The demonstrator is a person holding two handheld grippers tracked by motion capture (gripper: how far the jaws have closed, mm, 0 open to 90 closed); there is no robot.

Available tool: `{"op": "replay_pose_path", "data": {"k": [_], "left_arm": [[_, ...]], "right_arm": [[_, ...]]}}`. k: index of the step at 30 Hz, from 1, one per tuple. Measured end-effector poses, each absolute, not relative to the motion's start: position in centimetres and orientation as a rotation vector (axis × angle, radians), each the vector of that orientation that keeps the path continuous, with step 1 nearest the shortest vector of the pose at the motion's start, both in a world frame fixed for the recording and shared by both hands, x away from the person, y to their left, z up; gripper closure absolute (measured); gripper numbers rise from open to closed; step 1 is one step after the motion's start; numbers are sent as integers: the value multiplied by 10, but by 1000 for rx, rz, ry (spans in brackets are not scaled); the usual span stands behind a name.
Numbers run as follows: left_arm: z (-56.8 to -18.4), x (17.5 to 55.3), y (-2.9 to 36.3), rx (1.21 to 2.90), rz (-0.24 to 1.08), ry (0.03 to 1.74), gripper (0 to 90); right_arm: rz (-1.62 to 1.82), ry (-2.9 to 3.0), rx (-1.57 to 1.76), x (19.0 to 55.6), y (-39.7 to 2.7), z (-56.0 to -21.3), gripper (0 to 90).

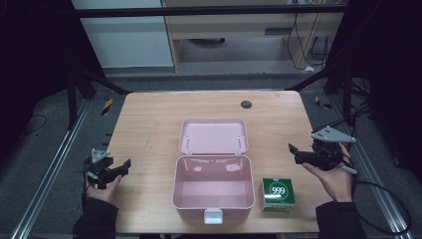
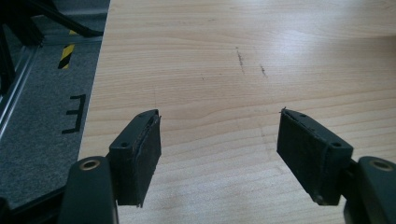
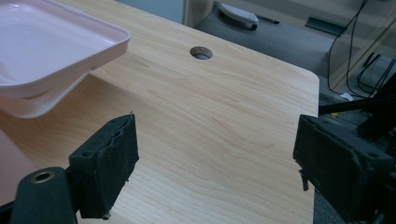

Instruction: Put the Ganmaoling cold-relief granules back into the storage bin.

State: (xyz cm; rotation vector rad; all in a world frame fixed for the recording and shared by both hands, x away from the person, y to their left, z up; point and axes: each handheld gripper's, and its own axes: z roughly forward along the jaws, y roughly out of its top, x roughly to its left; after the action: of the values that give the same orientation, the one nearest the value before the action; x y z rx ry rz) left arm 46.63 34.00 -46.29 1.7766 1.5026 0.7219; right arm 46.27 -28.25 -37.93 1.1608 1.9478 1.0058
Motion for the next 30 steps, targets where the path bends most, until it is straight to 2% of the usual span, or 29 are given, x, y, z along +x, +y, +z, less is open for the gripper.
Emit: {"op": "replay_pose_path", "data": {"k": [30], "left_arm": [[-466,468,337,1825,705,1481,292]], "right_arm": [[760,2455,728,465,-239,-340,109]]}}
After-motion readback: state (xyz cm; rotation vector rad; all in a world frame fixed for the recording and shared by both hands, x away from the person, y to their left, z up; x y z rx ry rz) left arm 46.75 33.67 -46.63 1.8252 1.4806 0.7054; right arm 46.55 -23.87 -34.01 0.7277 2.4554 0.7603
